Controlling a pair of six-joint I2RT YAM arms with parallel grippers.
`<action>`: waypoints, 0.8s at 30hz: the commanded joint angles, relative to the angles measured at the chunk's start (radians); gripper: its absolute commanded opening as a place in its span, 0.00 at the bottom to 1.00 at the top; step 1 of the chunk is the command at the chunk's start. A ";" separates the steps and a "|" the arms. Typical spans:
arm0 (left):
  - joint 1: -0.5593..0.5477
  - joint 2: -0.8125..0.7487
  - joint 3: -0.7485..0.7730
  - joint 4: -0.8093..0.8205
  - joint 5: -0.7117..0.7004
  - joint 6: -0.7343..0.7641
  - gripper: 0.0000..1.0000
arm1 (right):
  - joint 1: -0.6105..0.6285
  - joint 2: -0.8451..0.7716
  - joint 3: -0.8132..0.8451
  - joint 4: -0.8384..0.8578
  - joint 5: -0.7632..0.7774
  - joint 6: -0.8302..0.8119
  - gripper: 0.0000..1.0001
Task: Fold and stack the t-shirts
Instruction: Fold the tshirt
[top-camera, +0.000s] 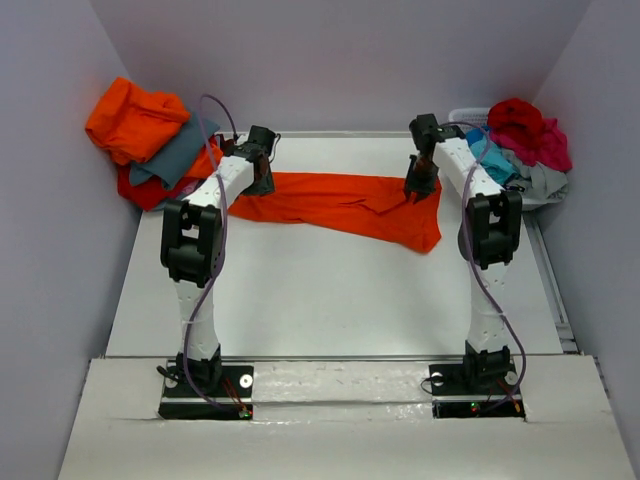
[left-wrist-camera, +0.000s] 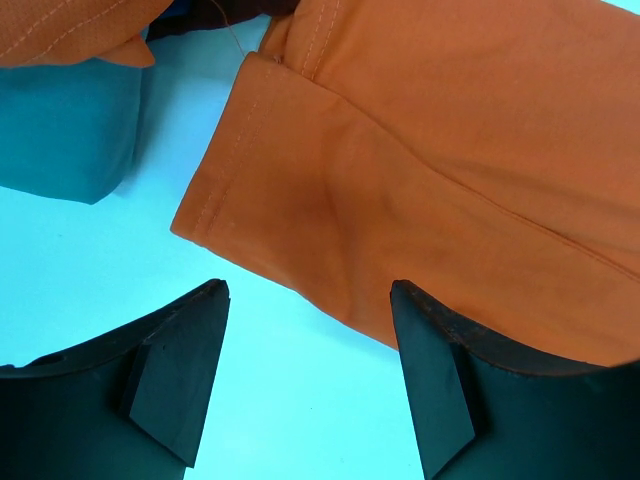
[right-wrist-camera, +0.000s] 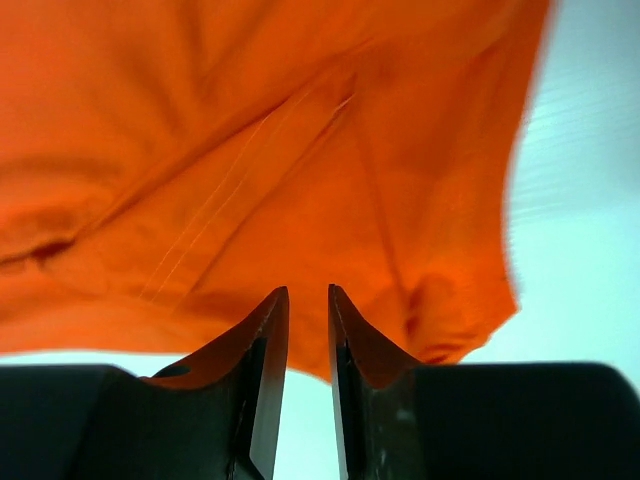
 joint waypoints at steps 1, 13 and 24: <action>-0.007 -0.018 0.013 -0.010 -0.023 -0.005 0.78 | 0.060 -0.011 -0.028 0.026 -0.064 -0.009 0.28; -0.016 -0.010 0.006 -0.015 -0.018 -0.004 0.78 | 0.102 0.082 0.018 0.038 -0.132 -0.009 0.28; -0.016 0.008 0.024 -0.022 -0.017 0.001 0.78 | 0.111 0.187 0.143 0.020 -0.150 -0.013 0.31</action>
